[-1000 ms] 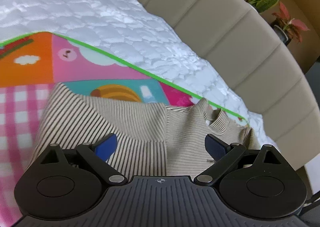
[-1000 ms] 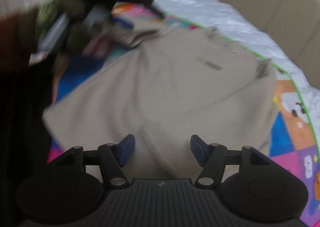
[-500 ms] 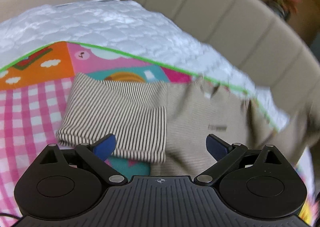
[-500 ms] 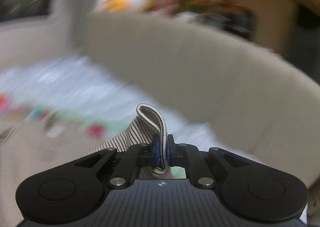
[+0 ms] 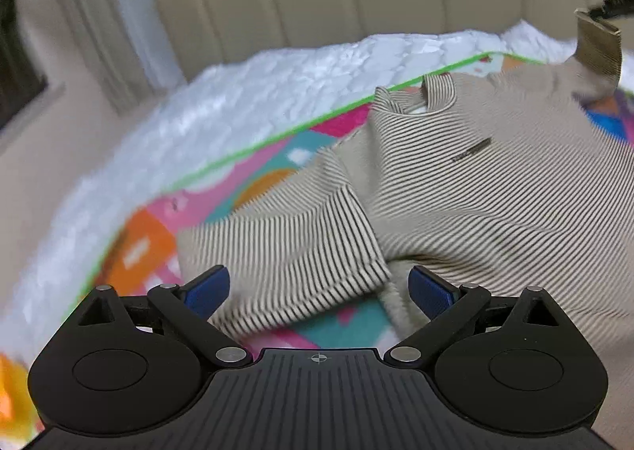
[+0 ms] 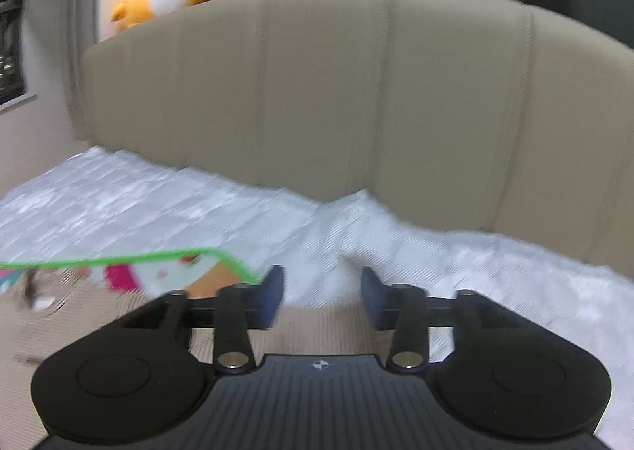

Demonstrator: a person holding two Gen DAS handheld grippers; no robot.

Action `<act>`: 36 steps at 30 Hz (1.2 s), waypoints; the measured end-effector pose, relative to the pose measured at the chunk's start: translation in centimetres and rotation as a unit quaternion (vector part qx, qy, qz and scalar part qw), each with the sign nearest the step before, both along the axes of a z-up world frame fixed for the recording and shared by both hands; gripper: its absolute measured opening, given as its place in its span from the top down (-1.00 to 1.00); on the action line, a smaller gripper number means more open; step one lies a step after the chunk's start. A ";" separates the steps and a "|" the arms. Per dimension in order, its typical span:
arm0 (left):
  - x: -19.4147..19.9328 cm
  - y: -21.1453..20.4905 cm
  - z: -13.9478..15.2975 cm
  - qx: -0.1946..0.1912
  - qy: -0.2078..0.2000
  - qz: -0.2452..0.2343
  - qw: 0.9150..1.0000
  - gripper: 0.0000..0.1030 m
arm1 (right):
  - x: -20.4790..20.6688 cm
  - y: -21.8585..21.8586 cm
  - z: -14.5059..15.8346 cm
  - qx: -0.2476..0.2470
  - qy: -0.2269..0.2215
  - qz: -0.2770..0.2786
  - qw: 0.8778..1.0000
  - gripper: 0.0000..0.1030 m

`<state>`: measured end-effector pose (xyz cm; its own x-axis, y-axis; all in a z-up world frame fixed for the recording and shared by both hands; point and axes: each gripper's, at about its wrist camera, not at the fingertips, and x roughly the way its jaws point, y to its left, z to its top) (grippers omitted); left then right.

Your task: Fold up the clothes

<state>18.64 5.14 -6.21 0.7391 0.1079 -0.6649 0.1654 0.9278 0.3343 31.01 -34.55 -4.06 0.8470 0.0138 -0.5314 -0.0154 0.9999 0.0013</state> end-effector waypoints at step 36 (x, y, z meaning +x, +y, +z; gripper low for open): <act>-11.5 -7.7 2.6 0.005 0.188 -0.176 0.966 -0.88 | -21.9 10.6 -2.5 -0.298 0.184 0.351 0.868 -0.31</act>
